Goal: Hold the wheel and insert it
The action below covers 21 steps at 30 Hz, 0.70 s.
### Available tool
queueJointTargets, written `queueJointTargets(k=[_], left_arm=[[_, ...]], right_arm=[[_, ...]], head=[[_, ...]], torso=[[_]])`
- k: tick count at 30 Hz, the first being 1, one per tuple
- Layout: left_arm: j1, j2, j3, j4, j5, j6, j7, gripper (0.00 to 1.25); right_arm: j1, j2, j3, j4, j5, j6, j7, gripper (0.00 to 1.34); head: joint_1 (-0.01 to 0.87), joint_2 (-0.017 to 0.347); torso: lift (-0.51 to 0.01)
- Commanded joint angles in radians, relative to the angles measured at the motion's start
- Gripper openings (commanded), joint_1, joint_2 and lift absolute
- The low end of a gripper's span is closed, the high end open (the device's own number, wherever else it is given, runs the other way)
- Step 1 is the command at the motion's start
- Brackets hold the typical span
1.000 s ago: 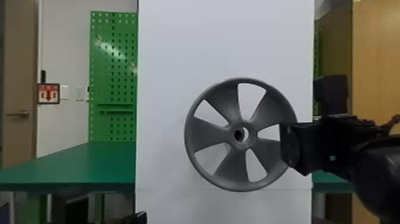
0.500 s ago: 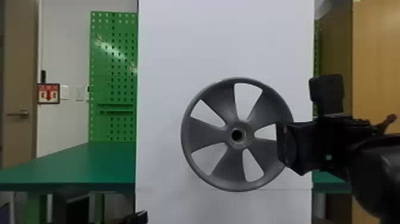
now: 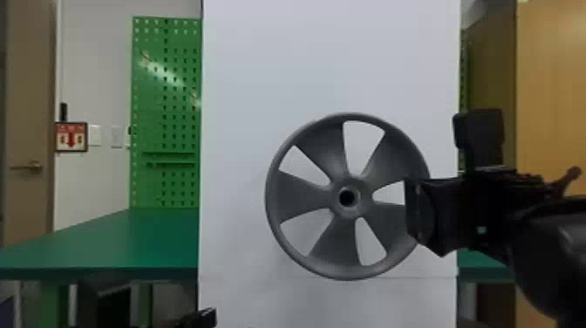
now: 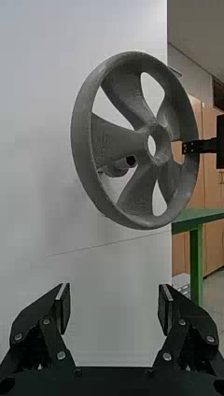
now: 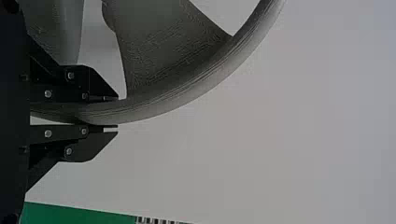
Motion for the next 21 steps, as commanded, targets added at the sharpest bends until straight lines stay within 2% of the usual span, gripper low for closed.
queueJointTargets(k=[1, 21], left_arm=[[0.000, 0.000, 0.000, 0.001, 0.000, -0.001, 0.000, 0.75], [0.000, 0.000, 0.000, 0.000, 0.000, -0.003, 0.000, 0.75]], right_arm=[[0.001, 0.000, 0.000, 0.000, 0.000, 0.000, 0.000, 0.20], [0.004, 0.000, -0.002, 0.002, -0.002, -0.008, 0.000, 0.20]], head=[[0.000, 0.005], [0.000, 0.005]], torso=[[-0.497], [-0.497]])
